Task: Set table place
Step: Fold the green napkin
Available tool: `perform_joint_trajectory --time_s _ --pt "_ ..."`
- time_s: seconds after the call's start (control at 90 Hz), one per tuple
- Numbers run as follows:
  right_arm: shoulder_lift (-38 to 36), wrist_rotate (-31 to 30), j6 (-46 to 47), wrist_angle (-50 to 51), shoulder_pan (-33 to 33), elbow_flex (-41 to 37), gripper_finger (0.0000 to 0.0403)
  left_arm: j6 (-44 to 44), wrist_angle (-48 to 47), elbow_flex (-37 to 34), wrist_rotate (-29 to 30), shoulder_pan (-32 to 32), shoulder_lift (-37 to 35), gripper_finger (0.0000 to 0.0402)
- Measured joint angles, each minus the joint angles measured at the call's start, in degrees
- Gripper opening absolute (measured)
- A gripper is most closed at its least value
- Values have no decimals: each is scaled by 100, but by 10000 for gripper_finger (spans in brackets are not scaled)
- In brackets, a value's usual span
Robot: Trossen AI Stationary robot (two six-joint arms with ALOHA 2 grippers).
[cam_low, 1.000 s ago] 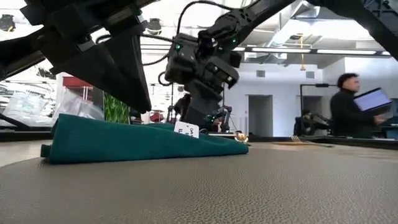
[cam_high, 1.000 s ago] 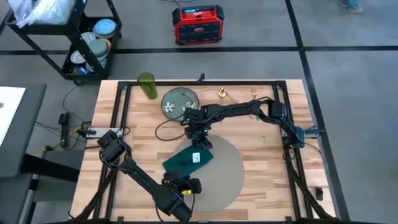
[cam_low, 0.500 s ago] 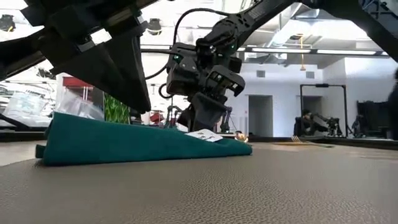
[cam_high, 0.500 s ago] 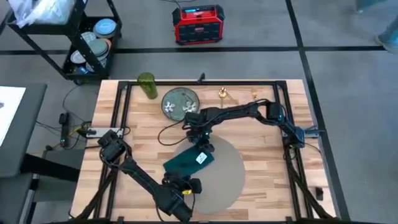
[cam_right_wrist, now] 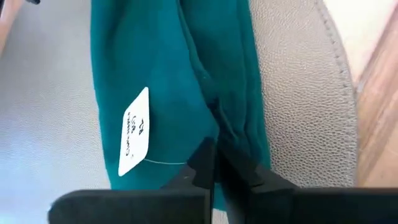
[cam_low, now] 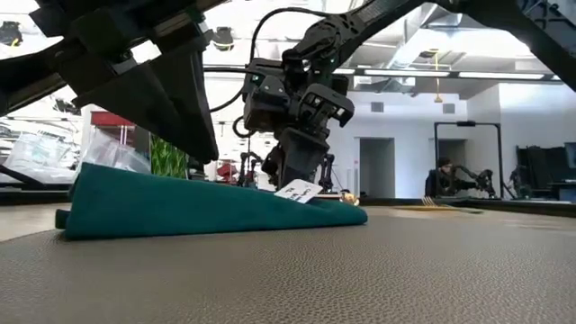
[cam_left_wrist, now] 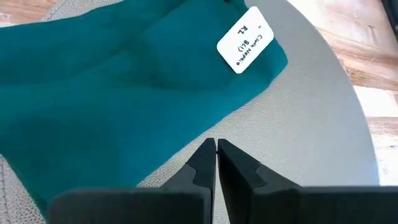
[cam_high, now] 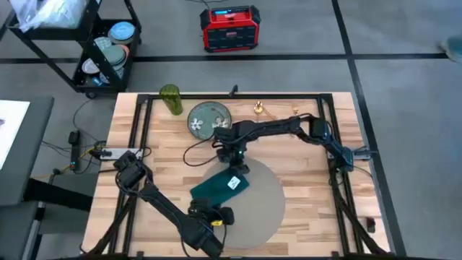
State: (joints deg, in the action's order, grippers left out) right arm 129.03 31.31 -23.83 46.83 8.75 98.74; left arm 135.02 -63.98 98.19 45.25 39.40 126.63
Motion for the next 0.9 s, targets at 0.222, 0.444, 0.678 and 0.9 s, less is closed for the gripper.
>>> perform_joint_trajectory --time_s 0.222,0.444,0.678,0.9 --pt "-9 0 2 147 58 112 0 0 11 0 2 0 0 0" --pt "-73 -26 145 304 266 105 0 -21 21 0 0 0 0 0" --pt "-202 -30 153 330 463 109 0 -103 -66 -1 -4 0 0 0" --pt "-199 -42 151 205 489 105 0 -96 -66 -2 -7 -10 0 0"
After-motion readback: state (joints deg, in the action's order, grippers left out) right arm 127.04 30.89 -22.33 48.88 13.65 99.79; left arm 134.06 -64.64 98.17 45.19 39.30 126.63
